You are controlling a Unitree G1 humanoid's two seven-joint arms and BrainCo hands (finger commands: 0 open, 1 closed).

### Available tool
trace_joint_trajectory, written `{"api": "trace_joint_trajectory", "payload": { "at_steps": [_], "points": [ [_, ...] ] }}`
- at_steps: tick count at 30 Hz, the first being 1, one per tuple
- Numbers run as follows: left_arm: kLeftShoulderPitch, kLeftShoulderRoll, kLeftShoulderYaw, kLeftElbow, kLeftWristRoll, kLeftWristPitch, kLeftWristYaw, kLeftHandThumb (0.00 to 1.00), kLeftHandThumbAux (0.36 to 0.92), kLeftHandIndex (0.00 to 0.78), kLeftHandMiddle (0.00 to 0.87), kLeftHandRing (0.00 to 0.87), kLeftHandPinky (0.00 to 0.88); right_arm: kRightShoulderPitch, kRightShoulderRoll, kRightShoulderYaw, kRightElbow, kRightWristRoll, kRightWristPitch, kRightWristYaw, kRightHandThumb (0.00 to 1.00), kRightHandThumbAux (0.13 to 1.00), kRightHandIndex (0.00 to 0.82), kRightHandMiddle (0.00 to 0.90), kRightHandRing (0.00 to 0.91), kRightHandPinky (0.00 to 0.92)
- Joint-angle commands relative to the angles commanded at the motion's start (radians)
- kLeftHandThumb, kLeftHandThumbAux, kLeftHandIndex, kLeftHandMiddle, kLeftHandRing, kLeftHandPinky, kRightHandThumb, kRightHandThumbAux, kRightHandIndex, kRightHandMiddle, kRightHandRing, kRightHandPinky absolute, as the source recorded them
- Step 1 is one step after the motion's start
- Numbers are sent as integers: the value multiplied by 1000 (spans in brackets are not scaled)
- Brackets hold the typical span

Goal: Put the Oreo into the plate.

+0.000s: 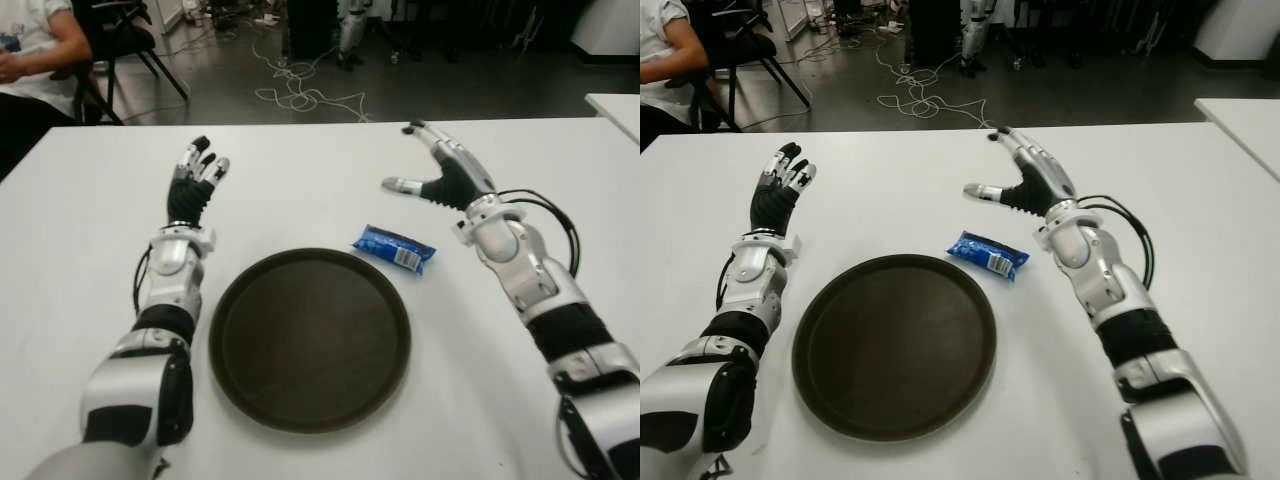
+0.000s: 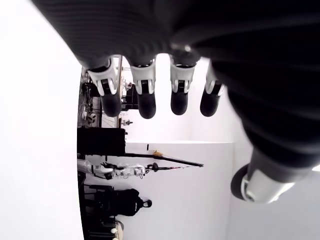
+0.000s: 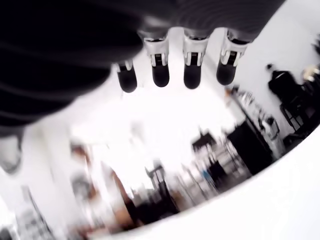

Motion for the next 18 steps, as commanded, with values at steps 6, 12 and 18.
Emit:
{"api": "trace_joint_trajectory", "payload": {
  "at_steps": [6, 12, 18],
  "points": [
    [3, 7, -10, 6, 21, 2, 14, 0, 632, 64, 104, 82, 86, 15, -26, 39, -108, -89, 126, 109, 43, 297, 0, 0, 0, 0],
    [4, 8, -8, 10, 29, 5, 24, 0, 637, 76, 119, 99, 101, 17, -42, 66, -174, -146, 203, 193, 23, 289, 0, 0, 0, 0],
    [3, 8, -4, 13, 25, 14, 22, 0, 640, 92, 133, 110, 106, 11, -56, 105, -228, -216, 290, 301, 2, 286, 0, 0, 0, 0]
  ]
}}
